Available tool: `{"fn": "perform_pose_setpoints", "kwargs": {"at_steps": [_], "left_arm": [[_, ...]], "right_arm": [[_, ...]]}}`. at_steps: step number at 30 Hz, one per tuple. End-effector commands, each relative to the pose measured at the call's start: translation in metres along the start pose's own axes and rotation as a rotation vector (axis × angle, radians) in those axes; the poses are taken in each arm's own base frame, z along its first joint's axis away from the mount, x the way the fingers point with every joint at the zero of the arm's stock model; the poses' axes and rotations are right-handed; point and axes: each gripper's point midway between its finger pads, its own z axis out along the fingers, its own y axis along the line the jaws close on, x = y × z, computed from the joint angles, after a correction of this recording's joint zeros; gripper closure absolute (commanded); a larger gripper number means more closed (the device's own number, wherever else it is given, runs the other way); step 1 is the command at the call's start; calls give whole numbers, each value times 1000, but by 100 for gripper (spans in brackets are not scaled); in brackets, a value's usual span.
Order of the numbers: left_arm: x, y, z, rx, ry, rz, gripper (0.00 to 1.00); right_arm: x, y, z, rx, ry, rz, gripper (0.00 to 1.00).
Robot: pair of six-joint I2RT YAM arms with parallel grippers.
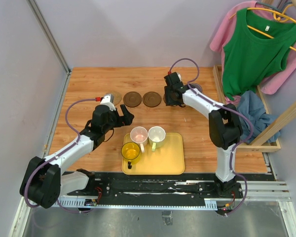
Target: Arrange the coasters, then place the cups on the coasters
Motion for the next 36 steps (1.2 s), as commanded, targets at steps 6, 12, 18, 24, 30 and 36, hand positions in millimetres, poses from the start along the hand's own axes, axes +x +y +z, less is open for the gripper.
{"fn": "perform_pose_setpoints", "kwargs": {"at_steps": [6,12,18,24,30,36], "left_arm": [[-3,3,-3,-7,-19,0,0],[-6,2,-6,-2,-28,11,0],[-10,0,-9,3,-35,22,0],[-10,-1,-11,10,-34,29,0],[-7,-2,-15,22,-25,41,0],[-3,-2,-19,33,-20,49,0]], "right_arm": [[-2,7,-13,-1,-20,-2,48],[0,7,-44,7,-63,7,33],[19,17,-93,-11,-114,32,21],[55,40,-146,-71,-182,75,2],[96,59,-178,-90,-209,91,2],[124,66,-190,-61,-214,83,2]]}}
